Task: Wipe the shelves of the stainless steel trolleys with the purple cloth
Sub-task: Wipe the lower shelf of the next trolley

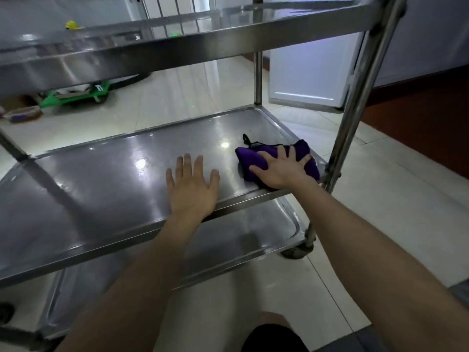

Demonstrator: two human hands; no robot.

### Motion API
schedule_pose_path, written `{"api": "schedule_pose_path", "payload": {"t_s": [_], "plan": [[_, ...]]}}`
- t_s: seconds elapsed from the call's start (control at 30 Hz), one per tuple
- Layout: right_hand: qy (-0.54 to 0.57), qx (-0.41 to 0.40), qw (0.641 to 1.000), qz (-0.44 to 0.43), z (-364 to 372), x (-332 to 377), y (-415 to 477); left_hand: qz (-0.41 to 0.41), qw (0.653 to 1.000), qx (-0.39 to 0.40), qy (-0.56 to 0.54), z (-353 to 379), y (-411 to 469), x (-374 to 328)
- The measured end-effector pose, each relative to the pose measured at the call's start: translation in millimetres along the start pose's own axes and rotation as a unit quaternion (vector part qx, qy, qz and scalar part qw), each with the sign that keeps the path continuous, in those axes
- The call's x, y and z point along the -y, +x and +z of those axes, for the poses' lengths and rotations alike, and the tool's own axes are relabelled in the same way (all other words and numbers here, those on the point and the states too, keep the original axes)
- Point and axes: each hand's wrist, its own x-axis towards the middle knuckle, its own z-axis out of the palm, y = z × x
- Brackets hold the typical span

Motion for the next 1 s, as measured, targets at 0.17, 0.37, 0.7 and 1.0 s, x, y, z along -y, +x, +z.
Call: {"api": "schedule_pose_path", "payload": {"t_s": [0.17, 0.37, 0.7, 1.0], "plan": [[0.009, -0.012, 0.999, -0.047, 14.5, -23.9, -0.9, -0.033, 0.999, 0.019, 0.015, 19.2, -0.2, 10.3], [0.001, 0.010, 1.000, -0.016, -9.5, -11.1, 102.7, 0.013, 1.000, 0.019, 0.018, 18.2, 1.0, -2.2], [-0.024, 0.029, 0.991, -0.130, -17.0, 102.9, 200.7, 0.014, 1.000, -0.010, 0.002, 19.0, 15.4, 0.3], [0.013, 0.002, 0.977, -0.211, 6.6, 36.1, 47.4, -0.010, 1.000, -0.015, -0.024, 14.9, 21.4, 4.0]]}}
